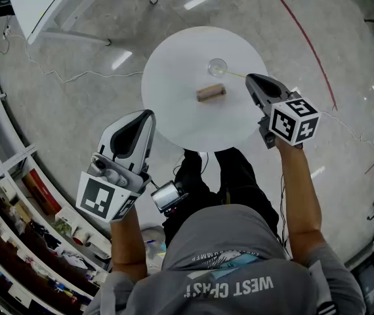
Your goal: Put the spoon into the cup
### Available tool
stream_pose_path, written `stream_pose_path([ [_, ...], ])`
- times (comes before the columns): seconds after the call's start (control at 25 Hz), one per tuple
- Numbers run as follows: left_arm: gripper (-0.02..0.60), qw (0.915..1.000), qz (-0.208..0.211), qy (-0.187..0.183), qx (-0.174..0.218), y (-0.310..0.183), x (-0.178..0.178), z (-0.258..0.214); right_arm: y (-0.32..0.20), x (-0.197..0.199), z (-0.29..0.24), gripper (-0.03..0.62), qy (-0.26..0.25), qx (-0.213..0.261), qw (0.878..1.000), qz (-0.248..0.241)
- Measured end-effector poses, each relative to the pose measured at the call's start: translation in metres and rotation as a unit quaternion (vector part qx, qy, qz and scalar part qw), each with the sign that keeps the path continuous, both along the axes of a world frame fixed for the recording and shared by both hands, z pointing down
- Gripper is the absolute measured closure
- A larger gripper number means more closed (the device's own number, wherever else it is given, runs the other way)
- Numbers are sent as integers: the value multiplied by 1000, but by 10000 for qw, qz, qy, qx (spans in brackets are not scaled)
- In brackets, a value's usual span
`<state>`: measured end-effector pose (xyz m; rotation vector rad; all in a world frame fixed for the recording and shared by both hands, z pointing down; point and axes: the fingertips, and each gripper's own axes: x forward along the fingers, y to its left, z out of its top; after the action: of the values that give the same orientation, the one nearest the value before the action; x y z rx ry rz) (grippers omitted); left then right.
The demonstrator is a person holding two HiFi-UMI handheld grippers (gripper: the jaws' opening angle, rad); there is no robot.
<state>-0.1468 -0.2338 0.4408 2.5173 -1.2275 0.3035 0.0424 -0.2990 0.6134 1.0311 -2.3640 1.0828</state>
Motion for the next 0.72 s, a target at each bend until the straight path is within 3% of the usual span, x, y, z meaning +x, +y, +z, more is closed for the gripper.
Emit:
stream_pose_path([
  [0.72, 580, 9999, -40, -30, 149, 8, -7, -12, -4, -5, -14, 586, -105, 167, 9998, 42],
])
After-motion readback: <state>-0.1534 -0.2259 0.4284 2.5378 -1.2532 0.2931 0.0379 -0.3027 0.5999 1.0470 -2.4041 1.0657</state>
